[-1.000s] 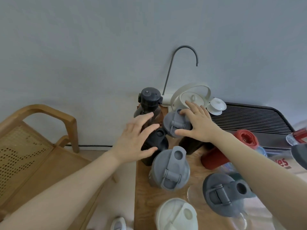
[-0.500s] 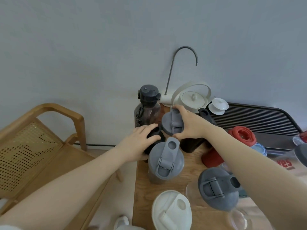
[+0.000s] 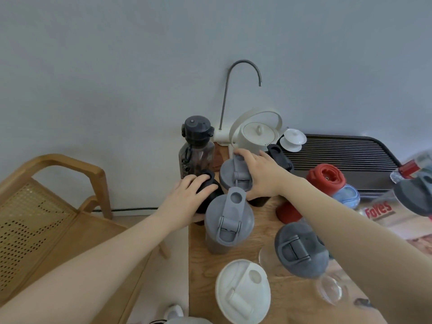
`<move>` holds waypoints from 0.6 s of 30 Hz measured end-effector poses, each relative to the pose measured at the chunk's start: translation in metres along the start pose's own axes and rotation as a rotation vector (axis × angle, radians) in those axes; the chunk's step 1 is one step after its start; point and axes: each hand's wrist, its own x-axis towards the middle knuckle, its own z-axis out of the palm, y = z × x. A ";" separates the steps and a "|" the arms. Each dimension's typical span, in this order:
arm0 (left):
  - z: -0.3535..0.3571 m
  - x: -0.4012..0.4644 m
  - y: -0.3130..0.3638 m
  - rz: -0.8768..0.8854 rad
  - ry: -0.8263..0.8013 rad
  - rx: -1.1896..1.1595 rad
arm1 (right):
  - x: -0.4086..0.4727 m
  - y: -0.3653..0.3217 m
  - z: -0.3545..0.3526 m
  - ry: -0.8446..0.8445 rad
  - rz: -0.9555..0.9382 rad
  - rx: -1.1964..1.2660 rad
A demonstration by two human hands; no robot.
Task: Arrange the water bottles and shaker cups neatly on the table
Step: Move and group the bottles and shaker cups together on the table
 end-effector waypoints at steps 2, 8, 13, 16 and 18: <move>-0.001 0.000 -0.001 0.016 0.008 -0.011 | -0.009 0.001 0.000 -0.039 -0.014 -0.054; 0.002 0.002 -0.008 0.074 -0.004 -0.012 | -0.030 0.001 -0.002 -0.138 0.006 -0.121; 0.005 0.012 -0.002 0.067 0.059 -0.059 | -0.035 0.002 -0.032 -0.020 0.094 0.262; 0.009 0.019 0.000 0.042 0.071 -0.041 | -0.031 0.019 -0.040 0.353 0.322 0.520; 0.003 0.023 0.005 0.029 -0.001 -0.049 | -0.021 0.031 -0.034 0.386 0.471 0.438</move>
